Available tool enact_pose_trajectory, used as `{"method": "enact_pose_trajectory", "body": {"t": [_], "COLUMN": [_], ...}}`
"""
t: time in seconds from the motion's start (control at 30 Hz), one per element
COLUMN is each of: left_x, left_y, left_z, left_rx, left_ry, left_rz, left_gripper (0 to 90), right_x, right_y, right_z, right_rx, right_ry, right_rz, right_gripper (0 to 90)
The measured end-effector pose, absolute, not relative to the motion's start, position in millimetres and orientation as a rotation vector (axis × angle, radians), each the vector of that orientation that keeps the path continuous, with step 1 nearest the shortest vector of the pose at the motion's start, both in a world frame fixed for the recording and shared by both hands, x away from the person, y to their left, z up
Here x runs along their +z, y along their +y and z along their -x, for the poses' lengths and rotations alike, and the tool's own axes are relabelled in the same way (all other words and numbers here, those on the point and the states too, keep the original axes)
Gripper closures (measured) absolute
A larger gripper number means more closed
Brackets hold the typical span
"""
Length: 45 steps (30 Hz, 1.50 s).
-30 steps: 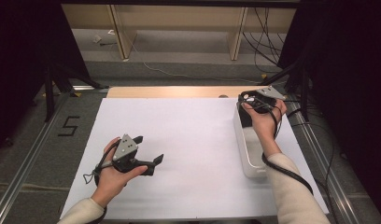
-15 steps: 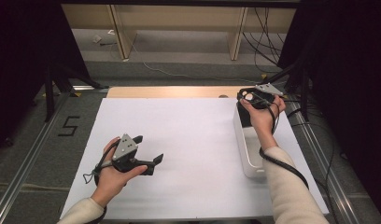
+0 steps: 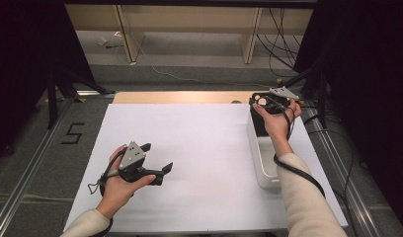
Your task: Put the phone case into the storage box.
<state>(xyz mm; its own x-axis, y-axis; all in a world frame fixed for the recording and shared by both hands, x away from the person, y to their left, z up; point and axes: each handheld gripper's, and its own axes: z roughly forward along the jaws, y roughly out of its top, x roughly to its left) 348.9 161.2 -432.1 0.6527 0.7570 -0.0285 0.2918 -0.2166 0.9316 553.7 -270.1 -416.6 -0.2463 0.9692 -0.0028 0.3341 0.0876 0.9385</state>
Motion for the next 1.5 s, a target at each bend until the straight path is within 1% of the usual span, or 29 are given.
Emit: {"method": "enact_pose_trajectory", "body": {"t": [0.77,1.5], "left_x": [-432.1,-432.2], "left_y": [161.3,160.2], "left_z": [-349.2,-349.2], "left_rx": [0.539,0.539], "left_ry": [0.846,0.846], "left_rz": [-1.790,-1.790], "left_gripper": [1.4,1.6], "right_x": [-415.7,-409.5], "right_y": [-275.3,-286.4], "right_z": [-549.7,-529.3], "right_rx": [1.150,1.193], "right_ry": [1.655,1.656], "right_rz": [-1.305,-1.299], "right_gripper": [2.5,4.9]}}
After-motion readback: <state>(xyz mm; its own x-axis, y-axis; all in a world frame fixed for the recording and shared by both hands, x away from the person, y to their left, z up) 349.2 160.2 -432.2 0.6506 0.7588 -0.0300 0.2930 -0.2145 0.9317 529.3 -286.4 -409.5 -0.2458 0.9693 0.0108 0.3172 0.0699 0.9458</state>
